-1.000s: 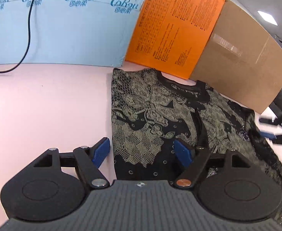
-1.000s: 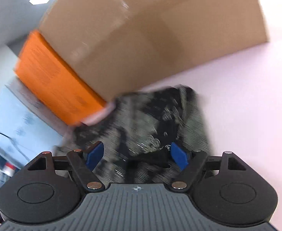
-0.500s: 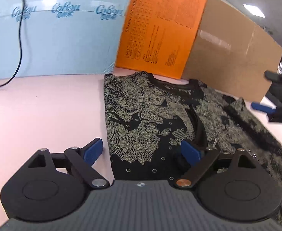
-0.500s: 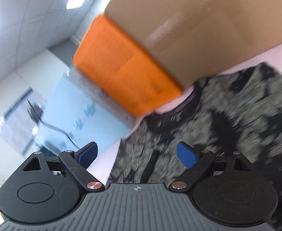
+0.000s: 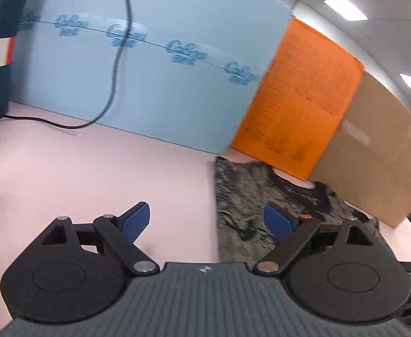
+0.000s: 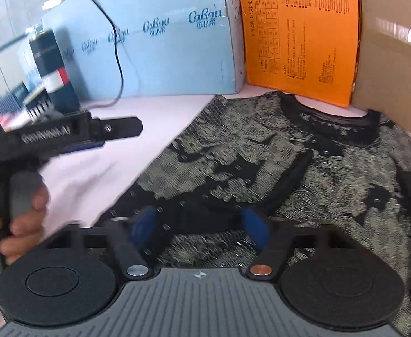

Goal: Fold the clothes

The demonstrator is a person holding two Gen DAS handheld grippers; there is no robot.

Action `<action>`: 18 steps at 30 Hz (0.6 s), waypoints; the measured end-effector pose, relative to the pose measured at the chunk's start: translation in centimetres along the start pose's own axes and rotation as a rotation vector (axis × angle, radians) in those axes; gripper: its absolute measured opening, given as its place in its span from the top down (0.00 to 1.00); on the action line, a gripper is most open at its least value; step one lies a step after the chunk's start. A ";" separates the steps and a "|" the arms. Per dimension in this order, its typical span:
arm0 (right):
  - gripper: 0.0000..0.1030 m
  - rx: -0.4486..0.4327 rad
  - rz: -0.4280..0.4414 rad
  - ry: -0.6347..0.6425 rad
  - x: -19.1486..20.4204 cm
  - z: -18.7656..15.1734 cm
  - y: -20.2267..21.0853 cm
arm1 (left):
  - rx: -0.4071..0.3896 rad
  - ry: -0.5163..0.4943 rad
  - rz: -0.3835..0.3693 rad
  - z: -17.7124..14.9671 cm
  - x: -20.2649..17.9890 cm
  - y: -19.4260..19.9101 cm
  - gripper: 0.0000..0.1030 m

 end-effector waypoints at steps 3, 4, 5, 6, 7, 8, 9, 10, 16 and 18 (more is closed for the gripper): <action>0.73 0.019 -0.099 0.011 -1.3 -1.1 0.5 | 0.049 -0.037 -0.001 -0.5 -0.8 -0.4 0.12; 0.73 0.022 -0.134 0.019 -1.9 -1.5 1.1 | 0.061 -0.054 0.011 -0.6 -1.0 -0.5 0.12; 0.73 0.029 -0.175 0.017 -2.9 -2.1 1.9 | 0.070 -0.072 0.015 -0.8 -1.1 -0.7 0.12; 0.73 0.034 -0.199 0.009 -3.8 -2.6 2.7 | 0.077 -0.088 0.014 -0.9 -1.3 -0.8 0.12; 0.73 0.032 -0.216 0.004 -4.8 -3.1 3.9 | 0.083 -0.104 0.009 -1.0 -1.5 -0.8 0.12; 0.73 0.018 -0.235 0.004 -5.8 -3.4 5.0 | 0.088 -0.120 -0.002 -1.0 -1.8 -0.8 0.12; 0.73 0.003 -0.253 0.005 -6.8 -3.6 6.1 | 0.096 -0.152 -0.024 -1.1 -2.3 -0.7 0.12; 0.71 -0.015 -0.271 -0.002 -7.9 -3.8 7.3 | 0.109 -0.195 -0.050 -1.3 -3.0 -0.5 0.12; 0.69 -0.032 -0.265 0.008 -13.5 -5.4 9.8 | 0.206 -0.548 -0.153 -4.4 -8.0 -0.5 0.12; 0.67 -0.027 -0.253 0.017 -14.4 -6.1 8.9 | 0.250 -0.576 -0.147 -5.2 -8.7 -1.3 0.12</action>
Point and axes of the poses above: each gripper's, at about its wrist camera, not at the fingertips, and y roughly against the way its jaws point, x to its left, z to its top, the point moved 5 cm from there along -y, roughly the way its jaws point, and after that the axes turned 12 degrees about -z, right-handed, at the moved point
